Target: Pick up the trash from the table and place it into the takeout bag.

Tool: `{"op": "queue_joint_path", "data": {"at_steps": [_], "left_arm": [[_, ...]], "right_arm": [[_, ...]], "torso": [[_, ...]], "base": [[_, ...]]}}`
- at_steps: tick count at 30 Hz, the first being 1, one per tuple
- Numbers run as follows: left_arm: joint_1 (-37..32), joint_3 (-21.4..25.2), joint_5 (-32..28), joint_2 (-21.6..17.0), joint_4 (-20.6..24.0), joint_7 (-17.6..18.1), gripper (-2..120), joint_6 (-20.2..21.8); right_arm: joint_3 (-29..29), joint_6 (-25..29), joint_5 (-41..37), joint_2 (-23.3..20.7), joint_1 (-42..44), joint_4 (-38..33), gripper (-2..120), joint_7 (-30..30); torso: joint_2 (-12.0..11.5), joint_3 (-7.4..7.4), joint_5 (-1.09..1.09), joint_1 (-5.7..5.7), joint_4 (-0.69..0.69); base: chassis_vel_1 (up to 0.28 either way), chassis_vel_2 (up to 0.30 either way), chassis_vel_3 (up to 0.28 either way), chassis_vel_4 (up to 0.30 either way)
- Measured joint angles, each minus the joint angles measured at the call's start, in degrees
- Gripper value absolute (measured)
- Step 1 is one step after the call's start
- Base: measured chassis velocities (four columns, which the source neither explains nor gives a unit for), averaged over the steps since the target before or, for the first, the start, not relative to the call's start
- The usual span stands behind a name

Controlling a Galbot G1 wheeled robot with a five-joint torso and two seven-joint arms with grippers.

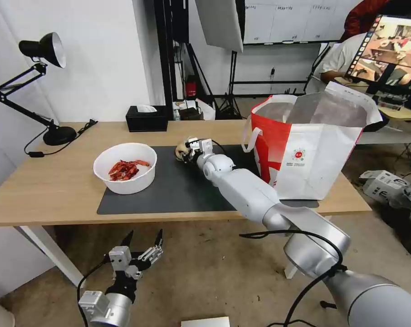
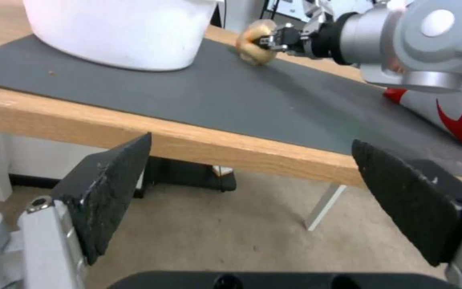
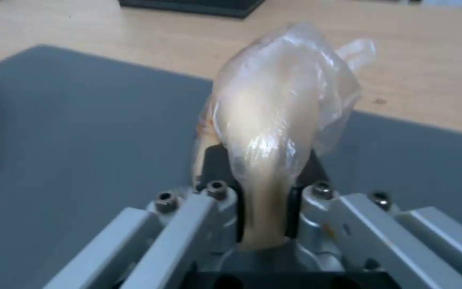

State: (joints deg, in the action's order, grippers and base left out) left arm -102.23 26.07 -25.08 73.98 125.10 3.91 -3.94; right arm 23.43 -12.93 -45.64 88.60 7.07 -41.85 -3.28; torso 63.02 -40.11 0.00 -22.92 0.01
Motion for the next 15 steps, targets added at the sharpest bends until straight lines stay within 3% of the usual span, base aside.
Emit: {"op": "queue_joint_path", "data": {"at_steps": [1, 3, 5, 8, 9, 12, 13, 15], "left_arm": [[0.0, 0.0, 0.0, 0.0, 0.0, 0.0, 100, 0.0], [-0.08, 0.01, 0.02, 0.01, 0.2, 0.02, 100, -0.01], [-0.1, 0.01, 0.04, 0.02, 0.2, 0.02, 100, -0.01], [-0.51, 0.01, 0.23, 0.15, 0.33, 0.03, 100, -0.16], [-0.51, 0.01, 0.23, 0.15, 0.33, 0.03, 100, -0.16], [-0.64, -0.15, 0.45, 0.3, 0.37, -0.01, 100, -0.23], [-0.64, -0.15, 0.45, 0.3, 0.37, -0.01, 100, -0.23], [-0.82, -0.19, 0.61, 0.55, 0.59, -0.02, 100, -0.23]], "right_arm": [[0.0, 0.0, 0.0, 0.0, 0.0, 0.0, 10, 0.0], [0.53, 0.11, 0.0, -3.07, 2.28, -7.84, 4, -4.64], [0.63, 0.12, 0.0, -3.53, 2.59, -8.97, 4, -5.27], [1.75, 0.38, -0.21, -10.44, 7.93, -23.8, 4, -13.19], [1.75, 0.38, -0.21, -10.44, 7.93, -23.8, 4, -13.19], [2.7, 1.15, -1.12, -18.33, 14.09, -40.59, 4, -19.69], [2.7, 1.15, -1.12, -18.33, 14.09, -40.59, 4, -19.69], [2.81, 1.6, -1.13, -21.34, 16.99, -47.55, 4, -21.56]], "torso": [[0.0, 0.0, 0.0, 0.0, 0.0], [0.0, 0.0, 0.0, 0.0, -0.01], [0.0, 0.0, 0.0, 0.0, -0.01], [0.0, 0.0, -0.01, 0.0, -0.01], [0.0, 0.0, -0.01, 0.0, -0.01], [0.0, 0.01, -0.01, 0.01, -0.02], [0.0, 0.01, -0.01, 0.01, -0.02], [0.01, 0.01, -0.01, 0.01, -0.02]], "base": [[0.0, 0.0, 0.0, 0.0], [0.0, 0.0, 0.0, 0.0], [0.0, 0.0, 0.0, 0.0], [0.0, 0.0, 0.0, 0.0], [0.0, 0.0, 0.0, 0.0], [0.0, 0.0, 0.0, 0.0], [0.0, 0.0, 0.0, 0.0], [0.0, 0.0, 0.0, 0.0]]}}
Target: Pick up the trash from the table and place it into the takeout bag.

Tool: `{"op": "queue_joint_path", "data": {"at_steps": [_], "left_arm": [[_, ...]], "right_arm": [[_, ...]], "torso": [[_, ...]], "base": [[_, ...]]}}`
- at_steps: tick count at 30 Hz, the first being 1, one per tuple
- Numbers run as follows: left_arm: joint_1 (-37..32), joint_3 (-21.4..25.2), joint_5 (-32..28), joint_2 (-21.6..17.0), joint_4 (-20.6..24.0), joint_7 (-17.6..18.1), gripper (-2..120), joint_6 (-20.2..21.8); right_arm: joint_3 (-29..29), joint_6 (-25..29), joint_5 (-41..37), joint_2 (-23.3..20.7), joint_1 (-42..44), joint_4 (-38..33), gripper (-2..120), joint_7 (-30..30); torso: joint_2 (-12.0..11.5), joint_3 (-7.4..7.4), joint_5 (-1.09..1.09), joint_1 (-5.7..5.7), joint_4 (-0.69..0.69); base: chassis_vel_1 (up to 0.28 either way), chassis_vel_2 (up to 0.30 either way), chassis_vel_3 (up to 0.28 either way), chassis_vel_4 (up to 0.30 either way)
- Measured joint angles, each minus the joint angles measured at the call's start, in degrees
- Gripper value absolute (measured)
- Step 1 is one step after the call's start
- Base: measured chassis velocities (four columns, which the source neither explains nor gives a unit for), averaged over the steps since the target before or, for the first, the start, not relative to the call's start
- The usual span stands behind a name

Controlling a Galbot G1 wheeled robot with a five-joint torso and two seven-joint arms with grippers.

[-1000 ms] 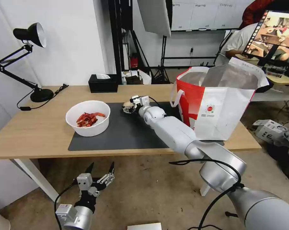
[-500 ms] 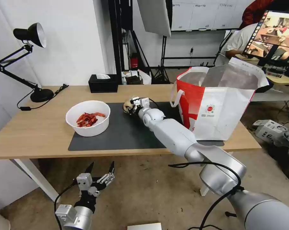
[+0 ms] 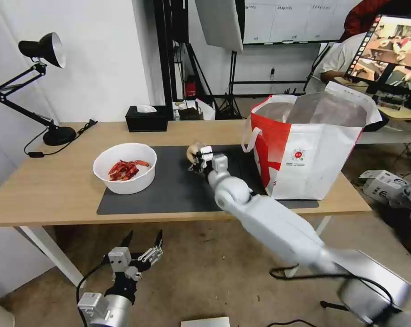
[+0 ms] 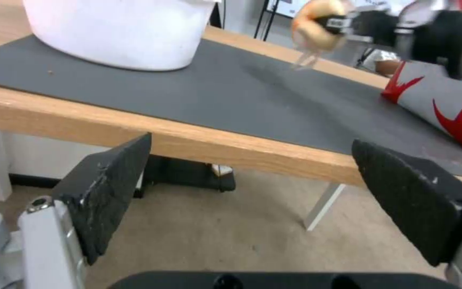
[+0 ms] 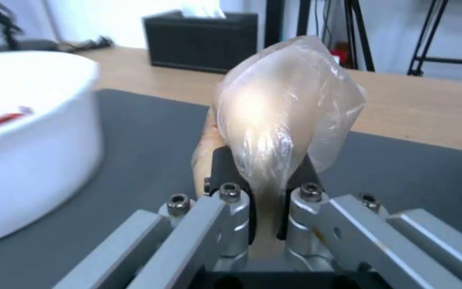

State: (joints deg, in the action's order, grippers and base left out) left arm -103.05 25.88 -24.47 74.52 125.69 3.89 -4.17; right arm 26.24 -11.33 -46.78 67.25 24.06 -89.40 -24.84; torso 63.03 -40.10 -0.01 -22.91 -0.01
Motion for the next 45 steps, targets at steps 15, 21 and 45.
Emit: {"op": "queue_joint_path", "data": {"at_steps": [15, 21, 45], "left_arm": [[-0.57, -0.8, 1.35, 0.79, 0.58, -0.05, 100, -0.02], [-0.73, -1.28, 2.08, 1.2, 0.64, -0.05, 100, -0.02], [-0.93, -3.63, 3.14, 1.75, 0.99, 0.04, 100, 0.29]], "right_arm": [[-8.52, 2.87, 9.18, -12.3, 15.51, -21.43, 4, -1.75], [-14.52, 8.96, 16.16, -13.34, 17.06, -22.39, 4, -1.95], [-27.22, 4.0, -0.68, -25.75, 8.27, -24.92, 3, -5.87]], "torso": [[0.0, 0.0, 0.0, 0.0, 0.0], [0.0, 0.0, 0.0, 0.0, 0.0], [0.0, -0.01, 0.01, -0.01, 0.01]], "base": [[0.0, 0.0, 0.0, 0.0], [0.0, 0.0, 0.0, 0.0], [0.0, 0.0, 0.0, 0.0]]}}
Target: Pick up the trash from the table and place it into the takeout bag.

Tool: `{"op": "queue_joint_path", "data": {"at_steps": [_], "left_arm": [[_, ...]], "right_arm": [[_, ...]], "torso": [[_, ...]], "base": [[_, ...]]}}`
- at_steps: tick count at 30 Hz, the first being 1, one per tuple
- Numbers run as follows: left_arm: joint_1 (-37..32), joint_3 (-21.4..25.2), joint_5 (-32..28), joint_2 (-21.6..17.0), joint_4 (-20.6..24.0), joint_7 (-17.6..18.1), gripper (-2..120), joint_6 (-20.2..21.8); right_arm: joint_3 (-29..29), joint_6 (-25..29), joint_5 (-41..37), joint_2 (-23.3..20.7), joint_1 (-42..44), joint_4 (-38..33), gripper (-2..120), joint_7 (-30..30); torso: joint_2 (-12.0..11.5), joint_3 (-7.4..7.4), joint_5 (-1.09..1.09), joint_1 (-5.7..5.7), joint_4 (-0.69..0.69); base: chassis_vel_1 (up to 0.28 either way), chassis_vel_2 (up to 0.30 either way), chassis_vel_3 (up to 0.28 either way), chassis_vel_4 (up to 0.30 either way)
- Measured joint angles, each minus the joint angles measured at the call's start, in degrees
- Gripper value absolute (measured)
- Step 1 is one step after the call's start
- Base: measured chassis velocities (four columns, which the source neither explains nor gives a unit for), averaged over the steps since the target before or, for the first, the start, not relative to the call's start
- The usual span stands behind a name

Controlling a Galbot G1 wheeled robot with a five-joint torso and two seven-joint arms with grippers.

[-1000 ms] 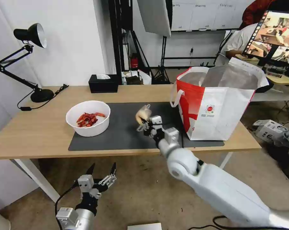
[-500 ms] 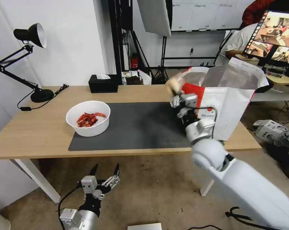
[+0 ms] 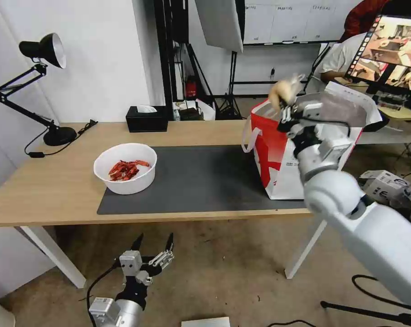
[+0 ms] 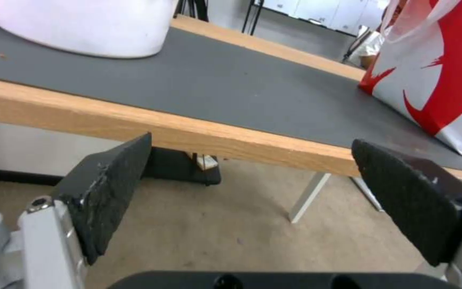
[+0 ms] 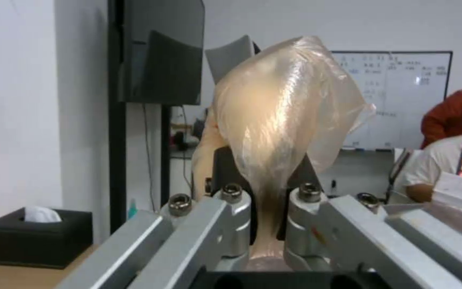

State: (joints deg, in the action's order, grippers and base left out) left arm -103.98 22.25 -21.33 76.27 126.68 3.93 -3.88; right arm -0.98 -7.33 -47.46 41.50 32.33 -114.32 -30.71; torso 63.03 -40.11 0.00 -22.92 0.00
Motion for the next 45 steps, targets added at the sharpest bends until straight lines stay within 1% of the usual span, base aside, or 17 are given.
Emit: {"op": "queue_joint_path", "data": {"at_steps": [4, 14, 15, 17, 18, 21, 23, 24, 26, 28, 30, 33, 34, 37, 39, 40, 45], "left_arm": [[0.12, -0.13, -0.69, -0.16, 0.09, 0.07, 100, 0.08], [0.48, -0.46, -1.11, -0.14, 0.18, 0.13, 100, 0.27], [0.49, -0.41, -1.11, -0.15, 0.15, 0.14, 100, 0.25], [0.49, -0.34, -1.12, -0.17, 0.15, 0.14, 100, 0.23], [0.49, -0.34, -1.12, -0.17, 0.15, 0.14, 100, 0.23], [0.53, -0.28, -1.15, -0.2, 0.18, 0.15, 100, 0.22], [0.53, -0.27, -1.16, -0.2, 0.21, 0.15, 100, 0.22], [0.53, -0.24, -1.18, -0.21, 0.23, 0.16, 100, 0.21], [0.54, -0.23, -1.19, -0.22, 0.24, 0.17, 100, 0.21], [0.63, -0.23, -1.21, -0.25, 0.24, 0.21, 100, 0.21], [0.67, -0.22, -1.22, -0.26, 0.24, 0.24, 100, 0.21], [0.7, -0.18, -1.26, -0.3, 0.24, 0.27, 100, 0.21], [0.7, -0.18, -1.26, -0.3, 0.24, 0.27, 100, 0.21], [0.62, -0.01, -1.27, -0.39, 0.32, 0.29, 100, 0.22], [0.61, 0.03, -1.27, -0.42, 0.35, 0.3, 100, 0.21], [0.61, 0.08, -1.27, -0.46, 0.35, 0.3, 100, 0.21], [0.66, 0.09, -1.29, -0.5, 0.37, 0.33, 100, 0.24]], "right_arm": [[-0.08, -2.35, -4.71, -1.48, -0.87, 0.19, 3, -0.02], [0.35, -7.85, -12.8, -1.49, -3.31, 1.59, 3, -2.36], [0.39, -8.54, -13.66, -1.51, -3.49, 1.6, 5, -2.77], [0.51, -9.66, -14.99, -1.57, -3.88, 1.59, 14, -3.44], [0.51, -9.66, -14.99, -1.57, -3.88, 1.59, 14, -3.44], [0.7, -10.77, -17.4, -1.74, -4.94, 1.46, 28, -4.58], [0.82, -11.03, -18.03, -1.85, -5.35, 1.46, 31, -4.92], [1.17, -11.55, -19.04, -2.23, -6.11, 1.52, 38, -5.45], [1.37, -11.77, -19.75, -2.52, -6.51, 1.53, 41, -5.79], [1.65, -12.43, -22.16, -3.0, -7.25, 1.5, 53, -6.83], [1.73, -12.71, -22.72, -3.16, -7.46, 1.5, 56, -7.11], [1.99, -13.66, -24.66, -3.35, -7.87, 1.47, 72, -8.08], [1.99, -13.66, -24.66, -3.35, -7.87, 1.47, 72, -8.08], [2.14, -14.39, -26.42, -3.32, -8.24, 1.32, 87, -8.92], [2.17, -14.57, -26.74, -3.29, -8.33, 1.28, 90, -9.1], [2.21, -14.84, -27.29, -3.26, -8.46, 1.2, 96, -9.38], [2.39, -15.41, -29.05, -3.17, -8.85, 1.09, 100, -10.2]], "torso": [[0.0, 0.0, 0.0, 0.0, -0.01], [0.0, 0.0, 0.01, 0.0, 0.0], [0.0, 0.0, 0.0, 0.0, 0.0], [0.0, 0.0, 0.0, 0.0, 0.0], [0.0, 0.0, 0.0, 0.0, 0.0], [0.0, 0.0, 0.0, 0.0, 0.0], [0.0, 0.0, 0.01, 0.0, 0.0], [0.0, 0.0, 0.01, 0.0, 0.0], [0.0, 0.0, 0.01, 0.0, 0.0], [0.0, 0.0, 0.0, 0.0, 0.0], [0.0, 0.0, 0.0, 0.0, 0.0], [0.0, 0.0, 0.0, 0.0, 0.0], [0.0, 0.0, 0.0, 0.0, 0.0], [0.0, 0.0, 0.0, 0.0, 0.0], [0.0, 0.0, 0.0, 0.0, 0.0], [0.0, 0.0, 0.0, 0.0, 0.0], [0.0, 0.0, 0.0, 0.0, 0.0]], "base": [[0.0, 0.0, 0.0, 0.0], [0.0, 0.0, 0.0, 0.0], [0.0, 0.0, 0.0, 0.0], [0.0, 0.0, 0.0, 0.0], [0.0, 0.0, 0.0, 0.0], [0.0, 0.0, 0.0, 0.0], [0.0, 0.0, 0.0, 0.0], [0.0, 0.0, 0.0, 0.0], [0.0, 0.0, 0.0, 0.0], [0.0, 0.0, 0.0, 0.0], [0.0, 0.0, 0.0, 0.0], [0.0, 0.0, 0.0, 0.0], [0.0, 0.0, 0.0, 0.0], [0.0, 0.0, 0.0, 0.0], [0.0, 0.0, 0.0, 0.0], [0.0, 0.0, 0.0, 0.0], [0.0, 0.0, 0.0, 0.0]]}}
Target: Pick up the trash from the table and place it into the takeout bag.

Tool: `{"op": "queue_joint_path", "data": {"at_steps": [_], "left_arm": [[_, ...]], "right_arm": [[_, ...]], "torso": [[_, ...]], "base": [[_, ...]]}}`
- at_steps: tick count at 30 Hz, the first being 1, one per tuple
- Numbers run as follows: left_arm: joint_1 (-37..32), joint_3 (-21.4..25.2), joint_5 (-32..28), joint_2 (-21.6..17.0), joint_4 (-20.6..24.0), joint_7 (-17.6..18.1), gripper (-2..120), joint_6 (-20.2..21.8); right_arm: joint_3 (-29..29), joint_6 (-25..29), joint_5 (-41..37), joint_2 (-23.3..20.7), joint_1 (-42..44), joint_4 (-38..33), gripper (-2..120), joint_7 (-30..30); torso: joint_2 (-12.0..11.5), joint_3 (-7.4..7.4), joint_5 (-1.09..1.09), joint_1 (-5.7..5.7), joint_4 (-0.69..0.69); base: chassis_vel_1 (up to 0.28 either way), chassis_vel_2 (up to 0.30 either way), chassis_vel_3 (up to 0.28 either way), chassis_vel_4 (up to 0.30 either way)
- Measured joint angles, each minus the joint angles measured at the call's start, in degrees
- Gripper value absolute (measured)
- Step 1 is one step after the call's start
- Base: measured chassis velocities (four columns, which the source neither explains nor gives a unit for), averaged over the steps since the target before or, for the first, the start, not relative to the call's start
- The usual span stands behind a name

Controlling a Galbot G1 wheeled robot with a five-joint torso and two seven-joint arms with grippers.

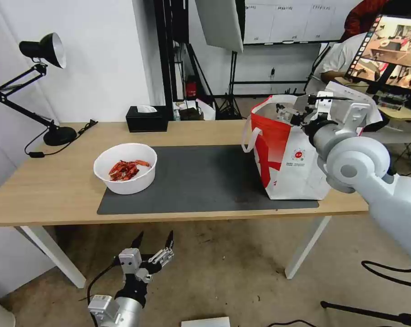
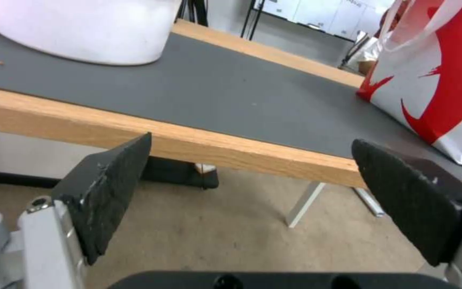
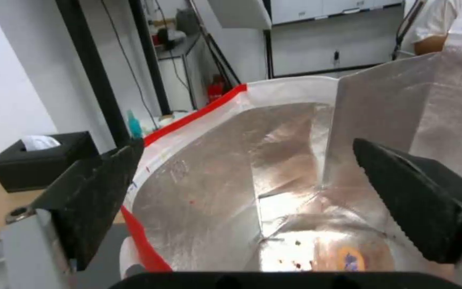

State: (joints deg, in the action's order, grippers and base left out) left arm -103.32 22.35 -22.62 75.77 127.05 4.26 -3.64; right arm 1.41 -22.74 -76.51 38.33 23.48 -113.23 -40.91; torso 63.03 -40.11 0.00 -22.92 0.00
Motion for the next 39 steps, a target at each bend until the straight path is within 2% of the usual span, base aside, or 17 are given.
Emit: {"op": "queue_joint_path", "data": {"at_steps": [10, 13, 20, 23, 24, 26, 28, 29, 32, 39], "left_arm": [[0.07, -0.04, 0.0, -0.02, 0.16, 0.0, 100, 0.06], [0.08, -0.03, 0.0, -0.02, 0.16, 0.0, 100, 0.07], [0.34, 0.09, -0.29, -0.14, 0.16, 0.02, 100, 0.1], [0.81, -0.08, -0.46, -0.09, -0.11, 0.03, 100, 0.1], [0.81, -0.08, -0.46, -0.09, -0.11, 0.03, 100, 0.1], [1.14, -0.37, -0.47, 0.1, -0.28, 0.03, 100, 0.1], [1.21, -0.43, -0.47, 0.17, -0.29, 0.03, 100, 0.06], [1.03, -0.27, -0.38, 0.46, -0.22, 0.01, 100, -0.05], [0.31, 0.58, -0.17, 1.16, 0.23, -0.01, 100, -0.29], [0.3, 1.25, -0.16, 1.08, 0.48, -0.03, 100, -0.42]], "right_arm": [[-0.01, 0.2, 0.27, -0.05, 0.35, -0.1, 100, 0.09], [-0.06, 1.59, 2.24, 0.0, 0.89, -0.31, 100, 1.05], [-1.52, 9.12, 8.56, -0.94, 4.44, -4.0, 100, 7.67], [-3.47, 13.93, 12.47, -2.48, 10.87, -7.95, 100, 11.57], [-3.47, 13.93, 12.47, -2.48, 10.87, -7.95, 100, 11.57], [-5.24, 16.92, 15.0, -3.29, 17.57, -10.96, 100, 13.62], [-5.68, 18.44, 16.52, -3.39, 20.21, -11.95, 100, 14.46], [-6.04, 20.93, 19.05, -3.05, 23.7, -13.07, 100, 15.93], [-6.34, 23.56, 23.15, -1.74, 28.34, -14.01, 100, 18.54], [-10.59, 28.49, 35.26, 1.78, 43.6, -14.58, 100, 22.28]], "torso": [[0.0, 0.0, 0.0, 0.0, 0.0], [0.0, 0.0, 0.0, 0.0, 0.0], [0.0, 0.0, 0.01, 0.0, 0.01], [0.0, 0.0, 0.0, 0.0, 0.01], [0.0, 0.0, 0.0, 0.0, 0.01], [0.0, 0.0, 0.0, 0.0, -0.01], [0.0, 0.0, -0.01, 0.01, -0.02], [0.0, 0.01, 0.01, 0.01, -0.03], [0.0, 0.0, -0.01, 0.01, 0.03], [0.0, 0.01, 0.0, 0.0, 0.0]], "base": [[0.0, 0.0, 0.0, 0.0], [0.0, 0.0, 0.0, 0.0], [0.0, 0.0, 0.0, 0.0], [0.0, 0.0, 0.0, 0.0], [0.0, 0.0, 0.0, 0.0], [0.0, 0.0, 0.0, 0.0], [0.0, 0.0, 0.0, 0.0], [0.0, 0.0, 0.0, 0.0], [0.0, 0.0, 0.0, 0.0], [0.0, 0.0, 0.0, 0.0]]}}
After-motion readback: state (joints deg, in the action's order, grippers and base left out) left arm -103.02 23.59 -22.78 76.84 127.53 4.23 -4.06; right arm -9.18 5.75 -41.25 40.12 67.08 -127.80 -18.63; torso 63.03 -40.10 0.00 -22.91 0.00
